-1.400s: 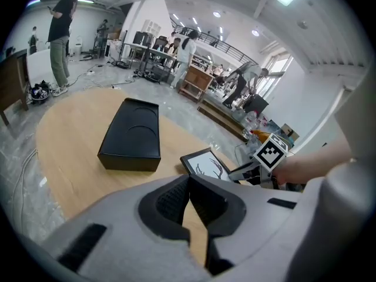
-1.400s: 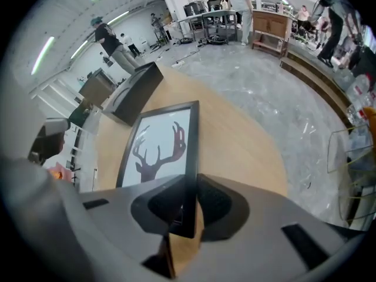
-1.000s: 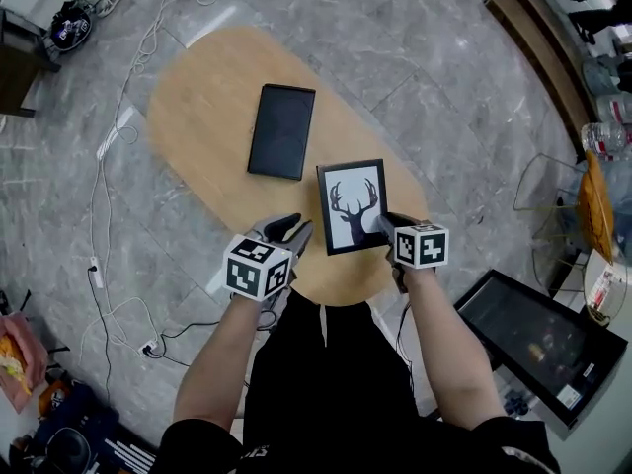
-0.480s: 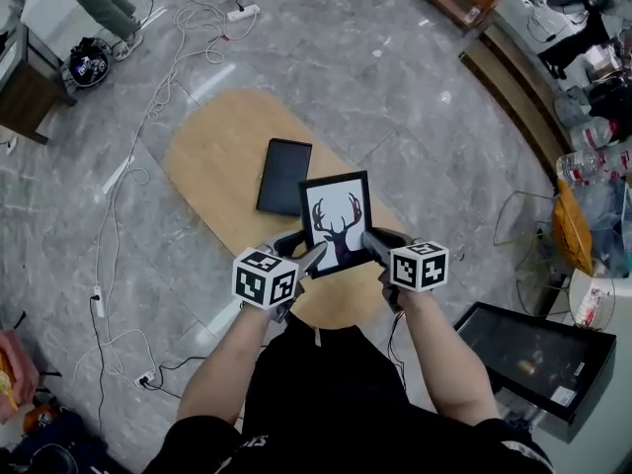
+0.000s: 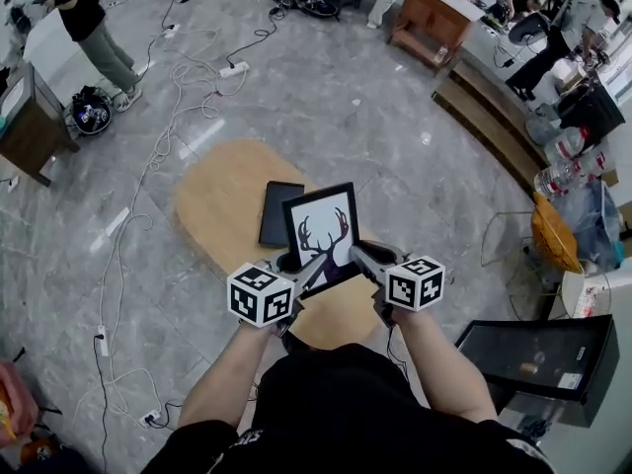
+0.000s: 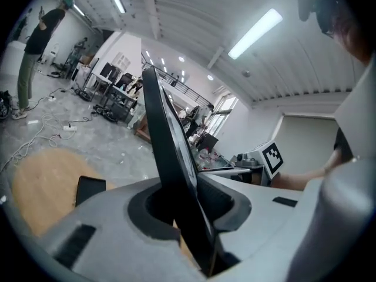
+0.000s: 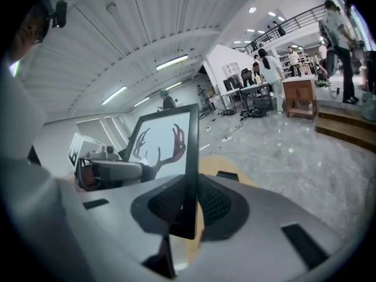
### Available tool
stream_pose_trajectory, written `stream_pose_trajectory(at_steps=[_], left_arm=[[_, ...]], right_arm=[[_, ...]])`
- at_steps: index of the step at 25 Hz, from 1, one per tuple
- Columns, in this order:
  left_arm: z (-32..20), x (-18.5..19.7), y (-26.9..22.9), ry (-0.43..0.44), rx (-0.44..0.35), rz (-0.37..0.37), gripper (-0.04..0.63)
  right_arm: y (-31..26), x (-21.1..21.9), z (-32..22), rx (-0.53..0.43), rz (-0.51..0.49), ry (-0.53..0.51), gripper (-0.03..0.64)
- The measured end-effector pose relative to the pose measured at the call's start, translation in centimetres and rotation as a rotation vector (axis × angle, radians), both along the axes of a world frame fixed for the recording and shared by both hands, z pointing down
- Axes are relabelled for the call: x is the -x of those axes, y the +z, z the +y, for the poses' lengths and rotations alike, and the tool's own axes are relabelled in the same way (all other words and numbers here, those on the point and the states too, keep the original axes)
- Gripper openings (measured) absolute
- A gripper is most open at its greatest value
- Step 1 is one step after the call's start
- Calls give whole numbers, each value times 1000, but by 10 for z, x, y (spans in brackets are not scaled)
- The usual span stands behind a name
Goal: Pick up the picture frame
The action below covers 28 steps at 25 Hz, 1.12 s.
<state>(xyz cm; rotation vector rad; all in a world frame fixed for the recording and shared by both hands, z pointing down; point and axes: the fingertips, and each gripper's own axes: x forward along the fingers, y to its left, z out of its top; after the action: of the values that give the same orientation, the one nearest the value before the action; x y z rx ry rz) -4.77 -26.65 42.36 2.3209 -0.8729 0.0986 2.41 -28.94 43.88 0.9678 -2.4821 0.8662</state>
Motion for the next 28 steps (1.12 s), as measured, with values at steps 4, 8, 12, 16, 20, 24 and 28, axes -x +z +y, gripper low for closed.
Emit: stream_pose_trajectory(at_steps=[4, 8, 12, 16, 20, 24, 28], left_arm=[[7, 1, -42, 25, -91, 5, 54], [6, -2, -78, 7, -158, -3, 44], [9, -4, -112, 13, -231, -22, 20], [17, -18, -137, 3, -297, -41, 18], [12, -32, -160, -44, -342, -54, 18], [15, -23, -162, -92, -358, -82, 18], [13, -30, -176, -165, -370, -128, 18]], right_arm=[[-37, 7, 6, -71, -50, -5, 71], [-69, 5, 5, -124, -111, -18, 72], [-96, 7, 7, -165, -176, -43, 75], [-120, -5, 11, -223, -204, -81, 77], [-146, -35, 12, -288, -220, -115, 86], [-145, -51, 21, -335, -194, -136, 83], [-149, -89, 20, -336, -197, -150, 77]])
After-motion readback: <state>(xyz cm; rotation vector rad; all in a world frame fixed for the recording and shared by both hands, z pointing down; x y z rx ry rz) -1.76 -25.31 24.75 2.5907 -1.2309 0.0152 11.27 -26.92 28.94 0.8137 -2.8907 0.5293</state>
